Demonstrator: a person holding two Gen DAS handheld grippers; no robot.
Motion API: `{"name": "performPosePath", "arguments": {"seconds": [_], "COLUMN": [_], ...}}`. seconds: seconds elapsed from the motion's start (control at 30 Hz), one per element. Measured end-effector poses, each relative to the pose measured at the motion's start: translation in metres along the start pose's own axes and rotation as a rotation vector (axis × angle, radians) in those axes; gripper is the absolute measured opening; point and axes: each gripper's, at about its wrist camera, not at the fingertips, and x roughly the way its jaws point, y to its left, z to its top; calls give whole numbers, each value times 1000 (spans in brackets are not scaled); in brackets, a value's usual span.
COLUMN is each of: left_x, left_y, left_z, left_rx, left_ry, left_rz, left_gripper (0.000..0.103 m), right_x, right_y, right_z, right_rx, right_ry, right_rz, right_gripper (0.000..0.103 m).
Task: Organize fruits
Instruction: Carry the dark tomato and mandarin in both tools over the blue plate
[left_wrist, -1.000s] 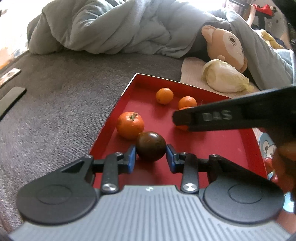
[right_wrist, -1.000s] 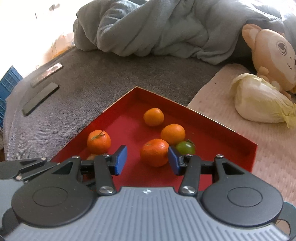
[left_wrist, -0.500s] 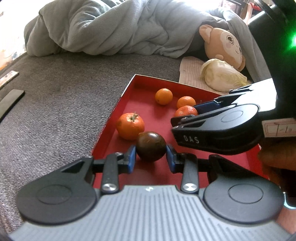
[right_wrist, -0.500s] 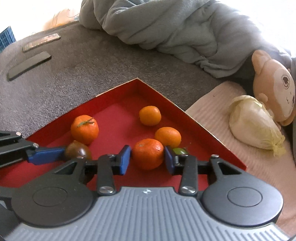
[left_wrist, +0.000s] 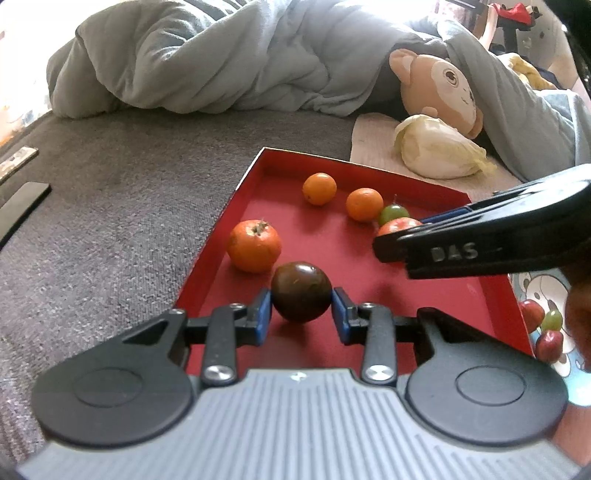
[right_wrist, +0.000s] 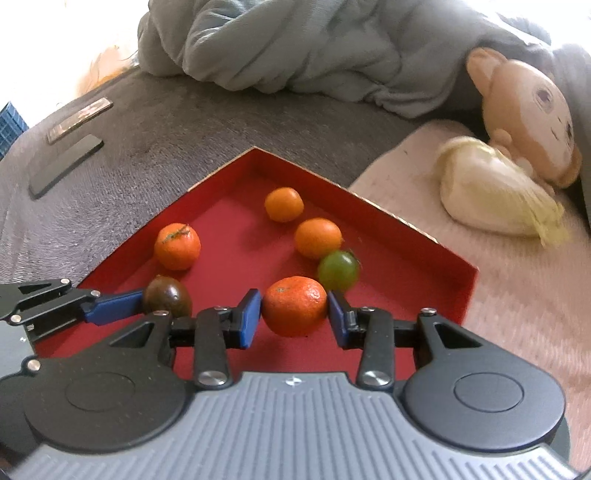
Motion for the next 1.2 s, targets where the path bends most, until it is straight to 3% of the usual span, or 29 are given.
{"name": "performPosePath", "arguments": {"seconds": [0.53,0.67,1.2], "left_x": [-42,-52,-67], "left_y": [0,1,-37], "left_z": [-27,-30,-49], "left_rx": [13,-28,67], "left_ry": [-11,-20,-4], "left_rz": [80,60,76], "left_gripper": [38,38,38], "right_x": [-57,-75,-121], "right_y": [-2,-3,-26], "right_z": [-21,-33,-64], "right_rx": [62,80,95], "right_ry": [-25,-40,-76], "right_rz": [37,41,51], "right_gripper": [46,46,46]}}
